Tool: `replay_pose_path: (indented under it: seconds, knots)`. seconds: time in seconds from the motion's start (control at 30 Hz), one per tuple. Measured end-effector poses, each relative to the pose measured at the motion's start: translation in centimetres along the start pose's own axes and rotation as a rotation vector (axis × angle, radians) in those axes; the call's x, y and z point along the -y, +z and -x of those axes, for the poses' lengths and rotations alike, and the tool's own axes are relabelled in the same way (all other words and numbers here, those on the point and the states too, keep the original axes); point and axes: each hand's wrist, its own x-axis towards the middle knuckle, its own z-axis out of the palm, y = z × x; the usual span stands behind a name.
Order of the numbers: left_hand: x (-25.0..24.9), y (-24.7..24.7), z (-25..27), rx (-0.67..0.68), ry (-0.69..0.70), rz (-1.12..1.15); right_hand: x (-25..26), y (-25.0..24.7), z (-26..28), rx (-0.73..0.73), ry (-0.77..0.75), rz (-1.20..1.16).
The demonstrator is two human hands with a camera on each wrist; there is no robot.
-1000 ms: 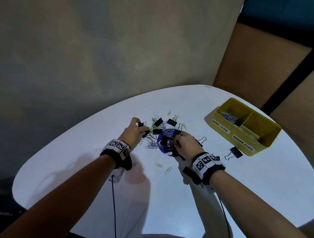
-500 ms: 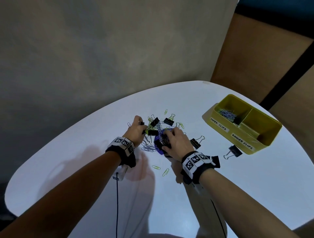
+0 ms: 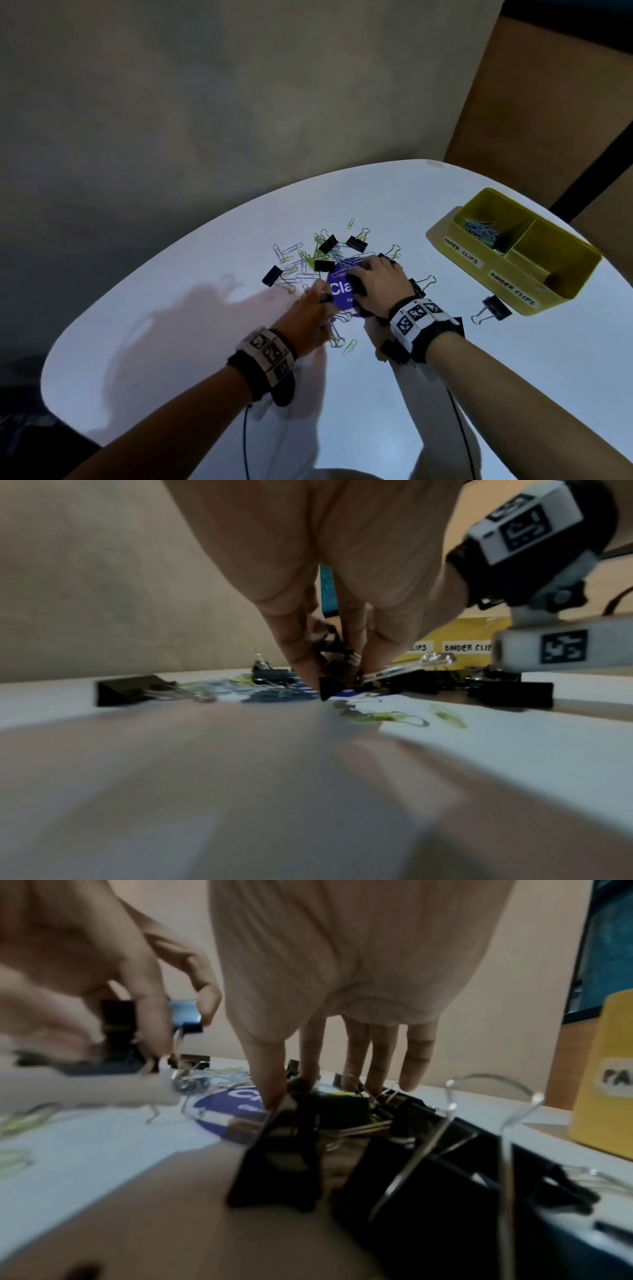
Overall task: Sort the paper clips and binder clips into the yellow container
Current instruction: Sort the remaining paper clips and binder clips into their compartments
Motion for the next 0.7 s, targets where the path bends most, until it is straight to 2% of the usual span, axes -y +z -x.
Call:
replay_pose_path:
  seconds: [0.17,0.27,0.33,0.37,0.43,0.5,0.53,0.6,0.7]
  knots:
    - [-2.1,2.2,-3.2,0.047,-0.048,0.037,-1.5,-2.1,0.1,0.027,0.013,-0.106]
    - [-2.4,1.2,-4.2,0.071,0.027,0.029,-2.2,-2.6,0.7,-0.013,-0.019,-0.172]
    - [-1.4,-0.1,-3.8,-0.044,0.113,0.040,-2.4,-2.5,1.5,-0.055,-0.056,-0.204]
    - [-0.6,-0.9,-3.5,-0.127,0.108,0.053,-2.4,-2.3,1.9,-0.062,-0.086,-0.228]
    - [1.7,-2.8,-2.8,-0.238,-0.056,0.003,-2.1,-1.5,2.6,0.006,-0.161,-0.228]
    - [4.0,-4.4,-2.0,-0.145,-0.335,-0.111,-1.5,-0.7,3.0,0.109,-0.200,-0.149]
    - [4.9,-5.0,-1.7,-0.073,-0.417,-0.191,-1.3,-0.4,3.0,0.131,-0.197,-0.112]
    - [6.0,-5.5,-1.3,0.040,-0.486,-0.254,-1.2,0.0,2.8,0.109,-0.168,-0.085]
    - [6.4,-5.2,-1.1,0.131,-0.507,-0.173,-1.2,0.2,2.4,0.052,-0.124,-0.072]
